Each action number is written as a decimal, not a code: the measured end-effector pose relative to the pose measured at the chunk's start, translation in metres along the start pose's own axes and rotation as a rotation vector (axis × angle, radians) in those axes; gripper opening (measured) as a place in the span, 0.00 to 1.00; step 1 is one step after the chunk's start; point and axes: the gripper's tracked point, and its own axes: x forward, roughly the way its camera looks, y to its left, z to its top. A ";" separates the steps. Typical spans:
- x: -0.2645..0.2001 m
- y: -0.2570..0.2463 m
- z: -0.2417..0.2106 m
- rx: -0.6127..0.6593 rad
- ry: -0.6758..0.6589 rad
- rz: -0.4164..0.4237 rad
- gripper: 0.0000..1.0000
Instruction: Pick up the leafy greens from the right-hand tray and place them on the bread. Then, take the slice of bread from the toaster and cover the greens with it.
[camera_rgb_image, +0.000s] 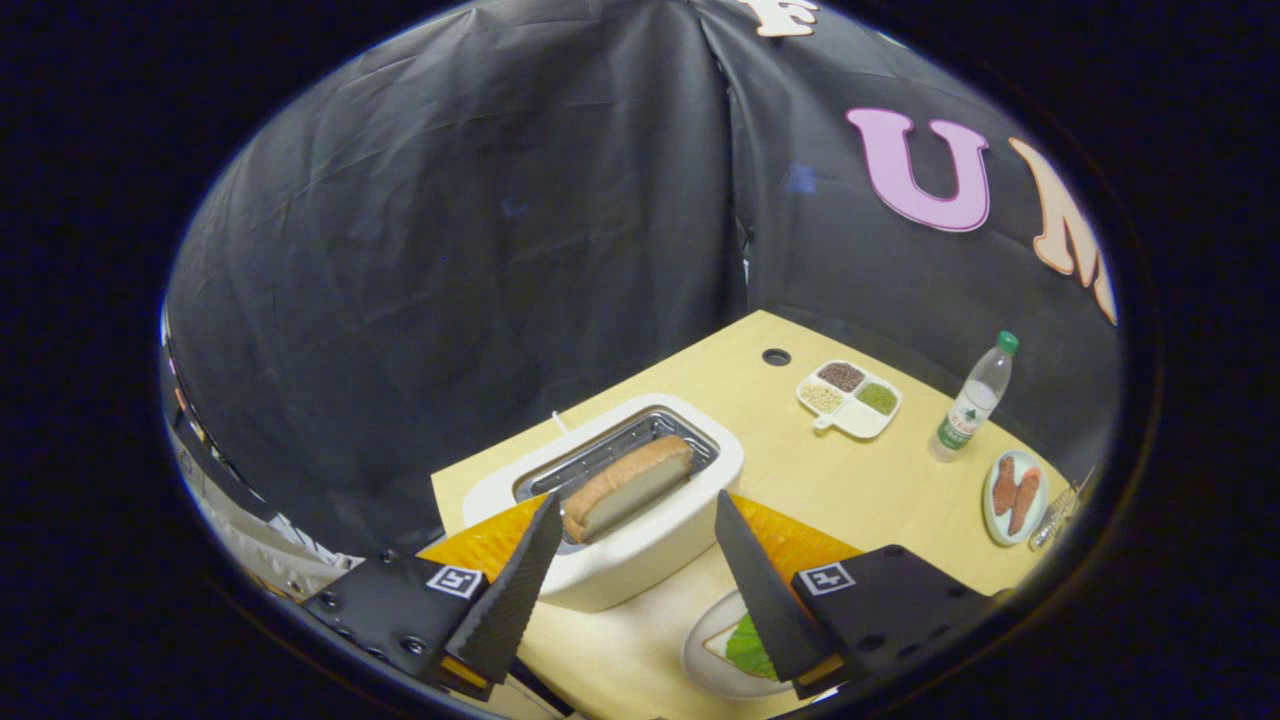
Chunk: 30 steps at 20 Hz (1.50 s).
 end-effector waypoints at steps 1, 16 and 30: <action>0.005 0.004 0.000 0.014 0.006 0.008 0.99; 0.049 0.013 -0.006 0.159 0.108 0.016 0.68; 0.004 -0.003 0.020 0.233 0.000 0.048 0.04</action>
